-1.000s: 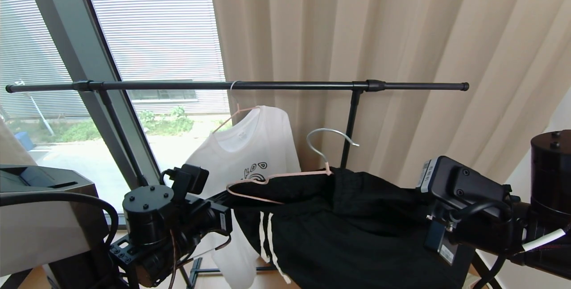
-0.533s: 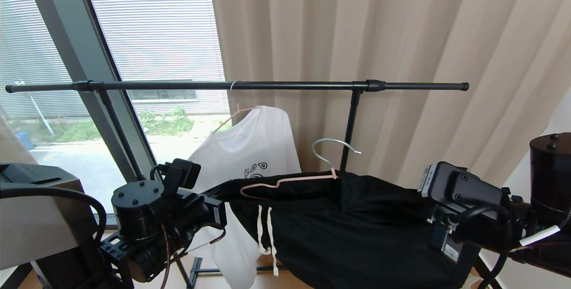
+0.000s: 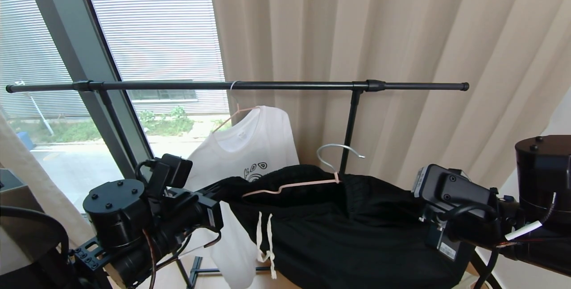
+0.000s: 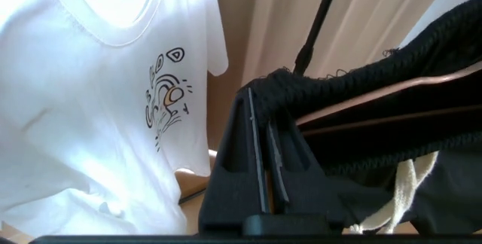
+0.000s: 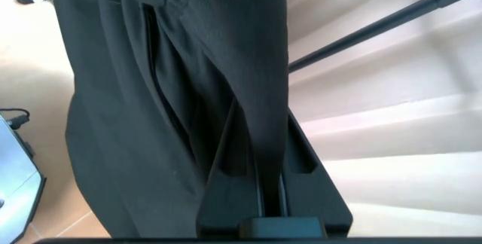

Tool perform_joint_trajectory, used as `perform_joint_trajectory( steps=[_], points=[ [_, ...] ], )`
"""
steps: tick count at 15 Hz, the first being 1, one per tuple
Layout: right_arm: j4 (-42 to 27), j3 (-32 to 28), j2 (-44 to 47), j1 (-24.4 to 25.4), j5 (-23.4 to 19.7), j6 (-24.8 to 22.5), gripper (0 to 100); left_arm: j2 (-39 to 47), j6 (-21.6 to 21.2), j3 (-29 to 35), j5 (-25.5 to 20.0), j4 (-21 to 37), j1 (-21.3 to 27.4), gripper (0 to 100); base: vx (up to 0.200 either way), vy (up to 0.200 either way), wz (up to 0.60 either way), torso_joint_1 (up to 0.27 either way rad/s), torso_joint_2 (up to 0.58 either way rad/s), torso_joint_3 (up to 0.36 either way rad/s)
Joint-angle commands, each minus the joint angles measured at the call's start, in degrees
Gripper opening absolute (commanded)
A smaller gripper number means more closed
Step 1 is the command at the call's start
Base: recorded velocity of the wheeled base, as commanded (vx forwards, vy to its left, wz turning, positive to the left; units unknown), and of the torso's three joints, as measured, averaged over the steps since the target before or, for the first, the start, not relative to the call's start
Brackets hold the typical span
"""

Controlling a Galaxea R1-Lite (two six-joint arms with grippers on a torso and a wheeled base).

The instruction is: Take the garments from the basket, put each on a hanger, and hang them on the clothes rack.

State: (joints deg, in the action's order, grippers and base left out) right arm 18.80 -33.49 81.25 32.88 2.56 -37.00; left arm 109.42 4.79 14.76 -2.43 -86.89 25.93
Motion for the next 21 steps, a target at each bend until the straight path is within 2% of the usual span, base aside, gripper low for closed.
perform_joint_trajectory(
  steps=[1, 3, 5, 8, 10, 11, 13, 14, 15, 17, 18, 21],
  points=[
    [0.0, 0.0, 0.5, -1.1, 0.0, -0.6, 0, -2.2, 0.0, -0.2, -0.1, 0.1, 0.3, 0, 0.000, 0.000, 0.00, 0.000, 0.00, 0.000],
    [0.5, -0.2, 2.3, -1.2, 0.1, -0.6, 0, -3.3, 0.0, 0.0, -0.1, 1.1, 2.1, 0, 0.000, 0.000, 0.00, 0.000, 0.00, 0.000],
    [0.6, -0.4, 3.1, -1.3, 1.0, -0.6, 0, -5.1, -0.1, 1.2, 0.0, 5.1, 2.1, 0, 0.000, 0.000, 0.00, 0.000, 0.00, 0.000],
    [0.9, -0.4, 3.9, -1.2, 2.0, -0.5, 0, -8.2, 0.0, 7.2, 0.4, 17.8, 2.1, 0, 0.000, 0.000, 0.00, 0.000, 0.00, 0.000],
    [1.4, -0.7, 4.5, -1.2, 1.9, -0.4, 0, -11.2, -0.1, 14.0, 0.8, 30.3, 2.3, 0, 0.000, 0.000, 0.00, 0.000, 0.00, 0.000],
    [3.4, -0.5, 4.8, -1.2, 1.9, -0.4, 0, -12.0, -0.1, 17.2, 0.8, 36.5, 2.5, 0, 0.000, 0.000, 0.00, 0.000, 0.00, 0.000],
    [6.6, 0.0, 5.1, -1.2, 1.8, -0.4, 0, -13.1, -0.2, 20.7, 1.5, 44.6, 2.7, 0, 0.000, 0.000, 0.00, 0.000, 0.00, 0.000],
    [7.1, -0.1, 5.1, -1.2, 1.8, -0.3, 0, -13.1, -0.6, 23.8, 3.0, 50.8, 3.6, 0, 0.000, 0.000, 0.00, 0.000, 0.00, 0.000],
    [7.1, -0.2, 5.1, -1.2, 1.8, -0.3, 0, -13.1, -0.7, 24.9, 3.7, 52.8, 3.9, 0, 0.000, 0.000, 0.00, 0.000, 0.00, 0.000],
    [7.1, -0.4, 5.3, -1.2, 2.0, -0.2, 0, -13.5, -0.7, 31.4, 6.4, 64.3, 5.6, 0, 0.000, 0.000, 0.00, 0.000, 0.00, 0.000],
    [7.2, -0.3, 5.7, -1.2, 2.4, -0.2, 0, -14.4, -0.6, 33.5, 6.4, 68.1, 6.4, 0, 0.000, 0.000, 0.00, 0.000, 0.00, 0.000],
    [8.7, 0.3, 7.6, -1.2, 5.0, -0.3, 0, -16.1, -0.3, 38.3, 6.4, 74.6, 8.0, 0, 0.000, 0.000, 0.00, 0.000, 0.00, 0.000]
  ],
)
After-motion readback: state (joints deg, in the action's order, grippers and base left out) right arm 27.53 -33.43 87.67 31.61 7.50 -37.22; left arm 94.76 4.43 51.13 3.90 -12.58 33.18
